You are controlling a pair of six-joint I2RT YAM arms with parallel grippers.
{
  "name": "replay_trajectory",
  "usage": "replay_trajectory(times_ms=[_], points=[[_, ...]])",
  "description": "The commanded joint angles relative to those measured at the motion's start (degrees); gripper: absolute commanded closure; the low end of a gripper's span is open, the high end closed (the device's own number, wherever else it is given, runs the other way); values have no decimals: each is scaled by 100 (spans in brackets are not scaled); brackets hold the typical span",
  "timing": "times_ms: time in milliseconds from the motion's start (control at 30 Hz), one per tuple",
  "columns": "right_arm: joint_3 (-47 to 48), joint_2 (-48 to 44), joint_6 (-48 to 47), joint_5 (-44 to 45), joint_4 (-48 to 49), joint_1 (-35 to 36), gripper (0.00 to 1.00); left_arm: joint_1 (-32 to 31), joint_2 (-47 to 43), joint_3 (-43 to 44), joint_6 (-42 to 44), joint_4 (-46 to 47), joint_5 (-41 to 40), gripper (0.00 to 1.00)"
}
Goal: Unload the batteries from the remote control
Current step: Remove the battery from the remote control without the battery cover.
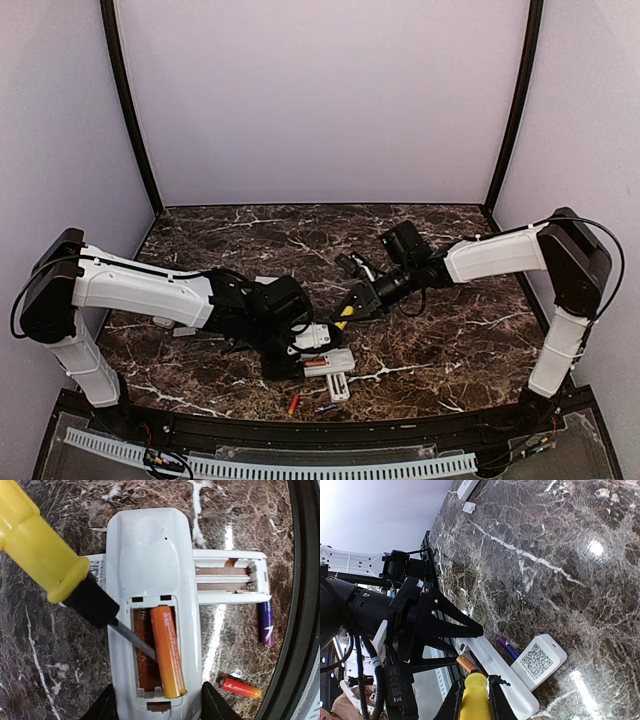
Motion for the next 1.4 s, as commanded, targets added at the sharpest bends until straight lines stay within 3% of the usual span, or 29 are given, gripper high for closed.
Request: replay_trajectory(times_ms=[0, 567, 1367], points=[[218, 233, 6, 70, 284, -15, 100, 171, -99, 178, -86, 0, -608, 87], [469, 168, -77, 258, 52, -104, 100, 266, -192, 107, -71, 139, -1891, 87], [139, -124, 372, 444, 588, -122, 100, 437, 74, 257, -158, -56, -2219, 87]])
